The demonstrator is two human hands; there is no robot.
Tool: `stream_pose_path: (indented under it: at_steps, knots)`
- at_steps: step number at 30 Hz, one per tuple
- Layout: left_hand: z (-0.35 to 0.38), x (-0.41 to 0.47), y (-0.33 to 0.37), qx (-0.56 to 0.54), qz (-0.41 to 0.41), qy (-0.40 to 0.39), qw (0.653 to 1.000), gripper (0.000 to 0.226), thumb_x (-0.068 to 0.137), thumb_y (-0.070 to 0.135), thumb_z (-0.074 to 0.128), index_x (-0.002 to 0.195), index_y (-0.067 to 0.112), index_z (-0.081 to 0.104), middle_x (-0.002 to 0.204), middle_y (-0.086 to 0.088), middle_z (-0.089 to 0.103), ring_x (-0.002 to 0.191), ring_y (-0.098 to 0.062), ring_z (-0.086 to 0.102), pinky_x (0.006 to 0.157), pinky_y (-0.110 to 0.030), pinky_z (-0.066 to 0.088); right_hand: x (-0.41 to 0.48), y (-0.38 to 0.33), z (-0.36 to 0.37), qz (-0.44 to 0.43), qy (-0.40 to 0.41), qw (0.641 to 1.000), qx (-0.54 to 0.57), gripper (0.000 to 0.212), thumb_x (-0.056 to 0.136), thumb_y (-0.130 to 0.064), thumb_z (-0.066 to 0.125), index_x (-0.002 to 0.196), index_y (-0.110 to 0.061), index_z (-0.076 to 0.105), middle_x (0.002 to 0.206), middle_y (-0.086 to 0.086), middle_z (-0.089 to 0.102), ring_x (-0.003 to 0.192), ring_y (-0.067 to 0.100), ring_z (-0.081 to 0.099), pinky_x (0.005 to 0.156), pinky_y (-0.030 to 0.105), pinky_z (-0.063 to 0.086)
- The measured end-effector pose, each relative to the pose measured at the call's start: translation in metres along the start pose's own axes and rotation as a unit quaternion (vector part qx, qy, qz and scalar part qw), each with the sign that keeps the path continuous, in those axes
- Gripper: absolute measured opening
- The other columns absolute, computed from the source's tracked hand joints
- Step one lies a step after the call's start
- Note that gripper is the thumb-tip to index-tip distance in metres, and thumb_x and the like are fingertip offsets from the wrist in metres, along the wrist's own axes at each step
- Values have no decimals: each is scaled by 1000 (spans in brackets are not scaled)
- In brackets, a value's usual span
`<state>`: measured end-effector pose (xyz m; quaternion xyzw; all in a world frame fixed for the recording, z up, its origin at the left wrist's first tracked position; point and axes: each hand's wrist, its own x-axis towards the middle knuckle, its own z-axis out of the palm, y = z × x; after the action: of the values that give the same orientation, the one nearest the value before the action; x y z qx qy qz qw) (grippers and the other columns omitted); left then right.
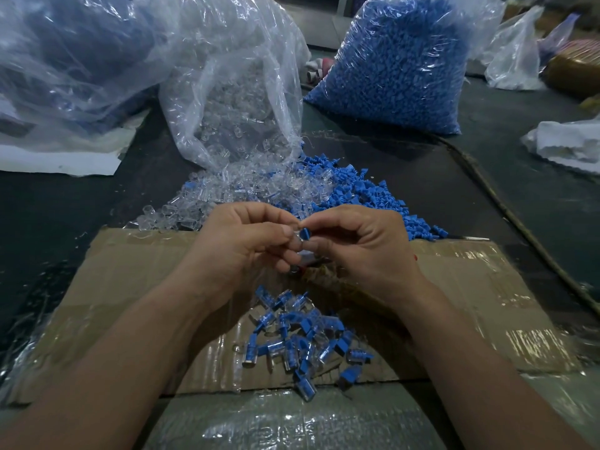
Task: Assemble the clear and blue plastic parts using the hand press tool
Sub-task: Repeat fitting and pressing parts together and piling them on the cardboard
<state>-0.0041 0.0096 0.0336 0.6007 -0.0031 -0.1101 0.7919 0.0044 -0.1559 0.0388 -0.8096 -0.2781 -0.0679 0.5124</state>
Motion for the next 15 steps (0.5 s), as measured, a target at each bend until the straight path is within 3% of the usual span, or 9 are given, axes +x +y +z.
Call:
stream_pose_path:
  at_steps: [15]
  knots:
    - [2, -1, -1, 18, -8, 15, 1000, 17, 56, 3, 65, 72, 0, 64, 62, -14, 67, 49, -17, 64, 45, -19, 52, 0, 4, -1, -27, 7, 998, -50, 28, 73, -8, 72, 98, -17, 64, 84, -10, 64, 80, 3, 65, 72, 16, 53]
